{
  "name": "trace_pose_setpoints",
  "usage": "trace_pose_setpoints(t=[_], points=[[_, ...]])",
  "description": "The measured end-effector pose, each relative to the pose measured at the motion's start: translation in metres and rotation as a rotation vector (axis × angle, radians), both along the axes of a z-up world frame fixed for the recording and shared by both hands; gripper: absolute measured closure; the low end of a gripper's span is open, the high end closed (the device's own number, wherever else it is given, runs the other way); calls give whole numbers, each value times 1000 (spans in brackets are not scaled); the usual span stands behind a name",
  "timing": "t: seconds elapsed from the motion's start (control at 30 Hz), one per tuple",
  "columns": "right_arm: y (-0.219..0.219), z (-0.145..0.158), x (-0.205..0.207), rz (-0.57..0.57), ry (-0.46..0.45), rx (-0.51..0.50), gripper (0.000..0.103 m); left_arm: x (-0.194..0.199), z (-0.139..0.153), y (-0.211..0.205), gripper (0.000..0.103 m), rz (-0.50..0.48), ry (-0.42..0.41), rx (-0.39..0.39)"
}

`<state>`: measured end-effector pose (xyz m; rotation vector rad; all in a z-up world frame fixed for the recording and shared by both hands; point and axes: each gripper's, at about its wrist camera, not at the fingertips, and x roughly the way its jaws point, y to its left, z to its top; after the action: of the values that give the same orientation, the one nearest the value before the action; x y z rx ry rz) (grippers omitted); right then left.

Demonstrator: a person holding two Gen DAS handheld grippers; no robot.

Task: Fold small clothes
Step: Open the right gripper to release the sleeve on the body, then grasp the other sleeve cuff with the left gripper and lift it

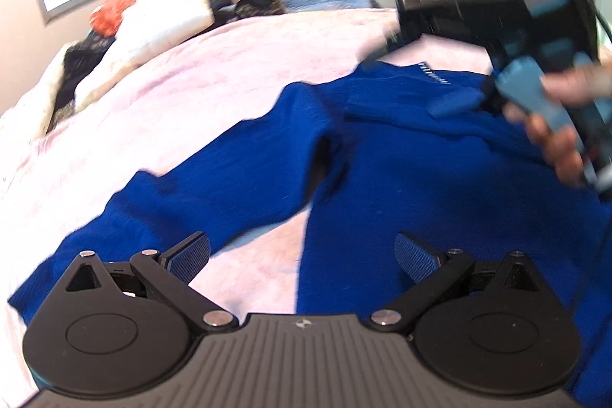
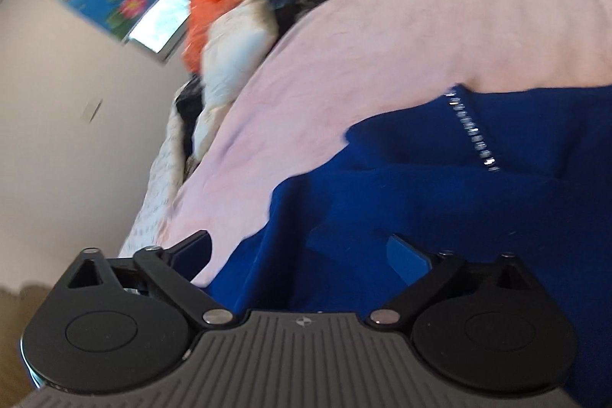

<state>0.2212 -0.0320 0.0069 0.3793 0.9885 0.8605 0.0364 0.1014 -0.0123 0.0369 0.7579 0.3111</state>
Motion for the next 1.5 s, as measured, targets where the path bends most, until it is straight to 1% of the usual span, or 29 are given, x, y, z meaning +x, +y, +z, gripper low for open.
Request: trace_pose_setpoints(t=[0.03,0.07,0.1,0.17,0.2,0.27,0.37,0.43,0.47,0.53,0.57,0.67,0.7,0.8,0.87,1.0,1.07,1.17,1.2,1.23,1.27,1.3,1.33,1.37,1.4,1.47,1.5], points=[[6,-5,0,-9,0,-67,3,-2,1,3,0,13,-2,-17],[8,-9,-1,-33,0,-99,10,-6,3,8,0,23,-16,-37],[4,-8,-5,-56,-9,-88,11,-11,4,13,0,38,-40,-56],[0,1,-15,-61,-30,-44,9,-21,7,26,0,82,-74,-87],[-1,7,-25,-52,-62,-36,9,-26,7,35,0,119,-85,-107],[2,19,-49,-24,-165,-67,9,-35,7,58,0,200,-105,-169],[12,30,-90,15,-359,-183,8,-54,4,99,0,348,-153,-312],[16,31,-115,31,-457,-237,7,-71,1,127,0,458,-217,-424],[16,30,-125,38,-482,-248,6,-80,-2,139,0,502,-262,-479],[13,28,-141,50,-509,-248,6,-97,-7,159,0,596,-342,-568],[12,26,-148,54,-519,-246,6,-104,-11,168,0,647,-364,-600],[10,22,-161,77,-551,-279,6,-115,-23,188,0,743,-408,-705],[9,21,-164,81,-567,-292,6,-118,-27,193,0,763,-438,-742],[5,22,-171,70,-588,-291,6,-126,-29,203,0,806,-512,-784],[3,23,-171,55,-584,-276,6,-125,-31,211,0,823,-540,-832],[0,21,-169,31,-558,-260,5,-127,-39,228,0,902,-637,-964],[1,18,-169,25,-545,-256,5,-127,-41,233,1,941,-662,-1007],[4,14,-170,30,-539,-265,5,-127,-44,238,2,954,-684,-1051],[5,12,-170,31,-539,-270,4,-128,-45,239,4,963,-689,-1063],[5,12,-170,31,-538,-273,4,-129,-46,240,13,967,-689,-1068],[5,11,-171,30,-536,-274,4,-130,-46,241,28,963,-686,-1070],[5,10,-171,28,-534,-274,4,-131,-48,242,38,959,-679,-1073],[5,10,-171,26,-533,-273,3,-132,-51,244,56,961,-667,-1087],[4,10,-171,23,-532,-273,3,-133,-55,246,65,964,-657,-1110],[3,10,-171,18,-533,-273,3,-133,-60,248,71,967,-649,-1128],[0,10,-171,13,-530,-272,3,-133,-64,249,89,958,-634,-1133],[-1,10,-170,9,-528,-272,3,-131,-63,248,92,938,-625,-1123]])
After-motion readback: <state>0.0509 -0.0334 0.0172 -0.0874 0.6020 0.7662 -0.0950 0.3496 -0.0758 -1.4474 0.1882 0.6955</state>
